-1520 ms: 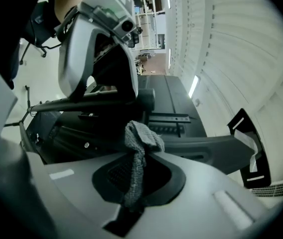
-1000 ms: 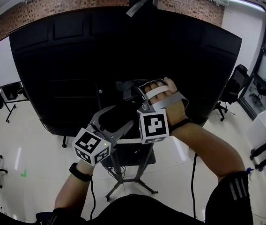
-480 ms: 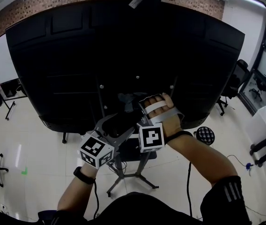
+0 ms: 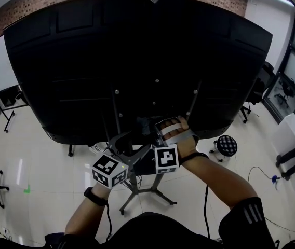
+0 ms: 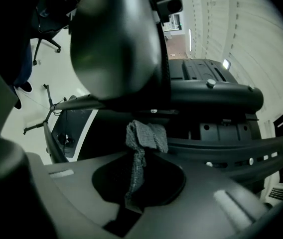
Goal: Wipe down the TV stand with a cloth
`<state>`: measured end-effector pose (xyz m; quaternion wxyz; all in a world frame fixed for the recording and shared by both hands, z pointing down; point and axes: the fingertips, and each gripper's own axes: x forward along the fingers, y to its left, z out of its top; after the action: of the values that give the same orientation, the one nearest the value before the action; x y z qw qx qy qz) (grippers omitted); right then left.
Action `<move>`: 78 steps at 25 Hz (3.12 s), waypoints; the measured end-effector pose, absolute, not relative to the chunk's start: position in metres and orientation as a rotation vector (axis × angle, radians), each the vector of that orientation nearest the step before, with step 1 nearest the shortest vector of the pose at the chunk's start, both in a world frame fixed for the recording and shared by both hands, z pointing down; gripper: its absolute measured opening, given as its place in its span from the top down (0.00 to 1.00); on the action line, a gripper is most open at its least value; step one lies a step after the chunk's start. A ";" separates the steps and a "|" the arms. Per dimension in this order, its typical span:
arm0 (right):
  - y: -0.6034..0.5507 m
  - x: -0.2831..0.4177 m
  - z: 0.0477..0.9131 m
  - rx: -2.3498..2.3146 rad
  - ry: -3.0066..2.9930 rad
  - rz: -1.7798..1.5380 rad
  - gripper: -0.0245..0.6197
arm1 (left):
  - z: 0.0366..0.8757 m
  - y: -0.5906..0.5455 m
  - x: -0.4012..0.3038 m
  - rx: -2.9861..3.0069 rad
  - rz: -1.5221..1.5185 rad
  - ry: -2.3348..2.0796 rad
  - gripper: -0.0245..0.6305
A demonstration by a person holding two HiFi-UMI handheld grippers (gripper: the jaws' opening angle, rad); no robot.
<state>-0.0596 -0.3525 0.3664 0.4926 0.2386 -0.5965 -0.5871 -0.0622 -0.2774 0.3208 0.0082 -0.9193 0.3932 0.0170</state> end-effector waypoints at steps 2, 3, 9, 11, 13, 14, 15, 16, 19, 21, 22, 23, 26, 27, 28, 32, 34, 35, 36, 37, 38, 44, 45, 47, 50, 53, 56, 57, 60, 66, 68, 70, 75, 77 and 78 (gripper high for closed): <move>-0.353 -0.059 0.377 0.575 -1.450 -1.399 0.94 | 0.325 -0.276 -0.064 -2.886 0.049 1.220 0.50; -0.353 -0.060 0.382 0.575 -1.454 -1.387 0.94 | 0.327 -0.275 -0.065 -2.891 0.046 1.215 0.50; -0.353 -0.059 0.401 0.581 -1.461 -1.327 0.94 | 0.336 -0.268 -0.067 -2.920 0.016 1.171 0.50; -0.348 -0.058 0.397 0.603 -1.483 -1.327 0.94 | 0.337 -0.265 -0.067 -2.924 0.013 1.153 0.50; -0.337 -0.060 0.385 0.634 -1.559 -1.318 0.94 | 0.334 -0.261 -0.068 -2.922 0.019 1.138 0.50; -0.329 -0.062 0.376 0.649 -1.620 -1.305 0.94 | 0.331 -0.259 -0.068 -2.920 0.026 1.129 0.50; -0.321 -0.063 0.366 0.666 -1.682 -1.294 0.94 | 0.326 -0.257 -0.067 -2.915 0.035 1.115 0.50; -0.314 -0.062 0.354 0.688 -1.732 -1.289 0.94 | 0.321 -0.254 -0.064 -2.908 0.044 1.099 0.50; -0.296 -0.050 0.305 0.789 -1.766 -1.341 0.94 | 0.300 -0.246 -0.052 -2.879 0.076 1.045 0.50; -0.289 -0.039 0.274 0.852 -1.767 -1.394 0.94 | 0.285 -0.242 -0.043 -2.860 0.101 1.014 0.50; -0.286 -0.032 0.259 0.882 -1.773 -1.412 0.94 | 0.277 -0.241 -0.038 -2.849 0.112 1.004 0.50; -0.285 -0.025 0.246 0.912 -1.779 -1.426 0.94 | 0.269 -0.240 -0.033 -2.837 0.123 0.995 0.50; -0.287 0.004 0.213 1.001 -1.789 -1.446 0.94 | 0.251 -0.243 -0.017 -2.805 0.158 0.971 0.50; -0.290 0.014 0.203 1.027 -1.796 -1.448 0.94 | 0.245 -0.244 -0.010 -2.796 0.169 0.963 0.50; -0.292 0.024 0.195 1.053 -1.805 -1.448 0.94 | 0.239 -0.244 -0.003 -2.789 0.180 0.953 0.50; -0.304 0.068 0.163 1.146 -1.822 -1.460 0.94 | 0.220 -0.248 0.033 -2.774 0.204 0.920 0.50; -0.314 0.083 0.154 1.163 -1.819 -1.471 0.94 | 0.217 -0.255 0.047 -2.766 0.203 0.918 0.50; -0.320 0.088 0.152 1.165 -1.817 -1.477 0.94 | 0.215 -0.258 0.054 -2.763 0.201 0.923 0.50; -0.326 0.093 0.151 1.163 -1.815 -1.481 0.94 | 0.214 -0.262 0.060 -2.760 0.198 0.927 0.50; -0.332 0.097 0.152 1.160 -1.814 -1.482 0.94 | 0.213 -0.265 0.065 -2.758 0.194 0.932 0.50; -0.339 0.100 0.154 1.155 -1.818 -1.480 0.94 | 0.213 -0.268 0.071 -2.757 0.189 0.937 0.50; -0.378 0.109 0.166 1.099 -1.848 -1.486 0.94 | 0.219 -0.289 0.094 -2.757 0.166 1.001 0.50; -0.382 0.110 0.169 1.089 -1.852 -1.491 0.94 | 0.220 -0.292 0.096 -2.755 0.162 1.011 0.50; -0.386 0.114 0.171 1.078 -1.866 -1.499 0.94 | 0.223 -0.298 0.101 -2.751 0.152 1.029 0.50; -0.390 0.127 0.174 1.085 -1.862 -1.510 0.94 | 0.226 -0.306 0.110 -2.751 0.139 1.047 0.50; -0.396 0.152 0.173 1.115 -1.866 -1.488 0.94 | 0.231 -0.311 0.122 -2.759 0.139 1.046 0.51; -0.404 0.182 0.174 1.149 -1.852 -1.462 0.94 | 0.238 -0.315 0.136 -2.774 0.138 1.035 0.51; -0.406 0.191 0.174 1.162 -1.845 -1.451 0.94 | 0.240 -0.316 0.141 -2.781 0.138 1.027 0.51; -0.410 0.217 0.174 1.198 -1.828 -1.416 0.94 | 0.242 -0.315 0.157 -2.793 0.141 0.997 0.51; -0.418 0.251 0.172 1.272 -1.796 -1.356 0.94 | 0.243 -0.317 0.173 -2.809 0.142 0.970 0.51; -0.414 0.252 0.172 1.277 -1.806 -1.353 0.94 | 0.246 -0.317 0.173 -2.812 0.142 0.972 0.51; -0.402 0.242 0.171 1.261 -1.844 -1.373 0.94 | 0.246 -0.316 0.169 -2.812 0.140 0.985 0.51; -0.371 0.185 0.177 1.125 -1.965 -1.448 0.94 | 0.247 -0.314 0.150 -2.797 0.158 1.043 0.51; -0.367 0.161 0.187 1.065 -1.996 -1.458 0.94 | 0.247 -0.312 0.143 -2.786 0.160 1.067 0.51; -0.368 0.150 0.193 1.039 -2.008 -1.458 0.94 | 0.247 -0.311 0.139 -2.780 0.161 1.077 0.51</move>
<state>0.1497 -0.3678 0.1933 0.2237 0.3764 -0.7275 -0.5282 0.1395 -0.3112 0.2475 0.0779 -0.9283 0.3595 0.0538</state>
